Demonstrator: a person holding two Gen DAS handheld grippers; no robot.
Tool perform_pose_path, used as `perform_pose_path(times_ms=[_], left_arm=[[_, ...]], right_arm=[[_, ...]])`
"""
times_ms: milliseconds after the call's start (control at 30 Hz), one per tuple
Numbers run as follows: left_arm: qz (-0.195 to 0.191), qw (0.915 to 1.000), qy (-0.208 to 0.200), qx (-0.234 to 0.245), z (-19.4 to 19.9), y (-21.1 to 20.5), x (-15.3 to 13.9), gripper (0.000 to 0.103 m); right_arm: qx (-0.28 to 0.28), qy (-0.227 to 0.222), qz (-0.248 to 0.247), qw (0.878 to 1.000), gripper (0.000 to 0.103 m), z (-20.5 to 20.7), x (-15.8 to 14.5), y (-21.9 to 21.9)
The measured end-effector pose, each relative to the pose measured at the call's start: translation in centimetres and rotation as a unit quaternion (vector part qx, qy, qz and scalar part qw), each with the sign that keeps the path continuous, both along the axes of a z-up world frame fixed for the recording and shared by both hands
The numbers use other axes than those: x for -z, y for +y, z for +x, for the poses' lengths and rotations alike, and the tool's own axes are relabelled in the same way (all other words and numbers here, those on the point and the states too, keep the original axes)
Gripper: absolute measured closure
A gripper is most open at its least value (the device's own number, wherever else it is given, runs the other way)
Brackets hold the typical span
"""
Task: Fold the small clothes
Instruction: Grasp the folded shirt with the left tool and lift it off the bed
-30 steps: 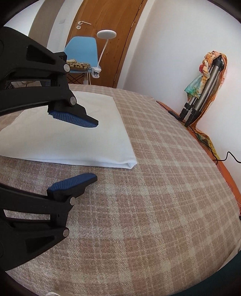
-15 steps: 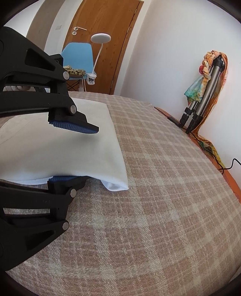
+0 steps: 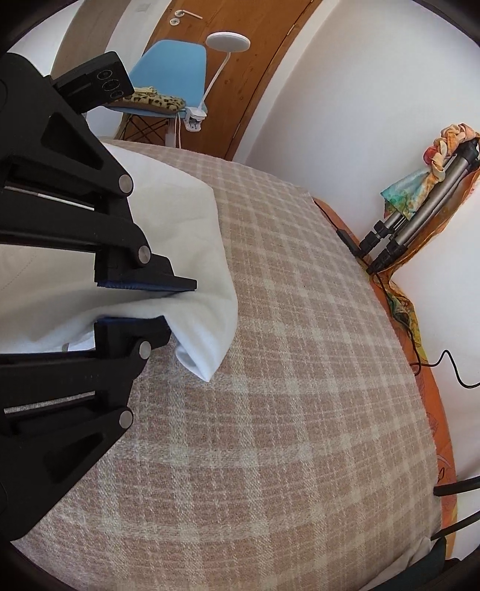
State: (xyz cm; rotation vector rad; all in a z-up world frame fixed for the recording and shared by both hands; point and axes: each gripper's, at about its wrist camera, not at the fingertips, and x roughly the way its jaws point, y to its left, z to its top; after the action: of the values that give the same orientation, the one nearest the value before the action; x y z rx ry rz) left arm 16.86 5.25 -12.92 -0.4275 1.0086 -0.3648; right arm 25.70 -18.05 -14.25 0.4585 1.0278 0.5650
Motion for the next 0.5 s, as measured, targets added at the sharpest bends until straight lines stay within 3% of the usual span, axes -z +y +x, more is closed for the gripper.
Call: perform_pose_path(times_ms=[133, 500], left_arm=[[0.029, 0.9988, -0.034, 0.018, -0.5, -1.2, -1.4, 0.097], [0.049, 0.9926, -0.095, 0.057, -1.2, -5.5, -4.7, 0.097]], right_arm=[[-0.005, -0.028, -0.032, 0.999, 0.092, -0.9, -1.9, 1.1], [-0.004, -0.082, -0.067, 0.994, 0.092, -3.5, -6.3, 0.4]])
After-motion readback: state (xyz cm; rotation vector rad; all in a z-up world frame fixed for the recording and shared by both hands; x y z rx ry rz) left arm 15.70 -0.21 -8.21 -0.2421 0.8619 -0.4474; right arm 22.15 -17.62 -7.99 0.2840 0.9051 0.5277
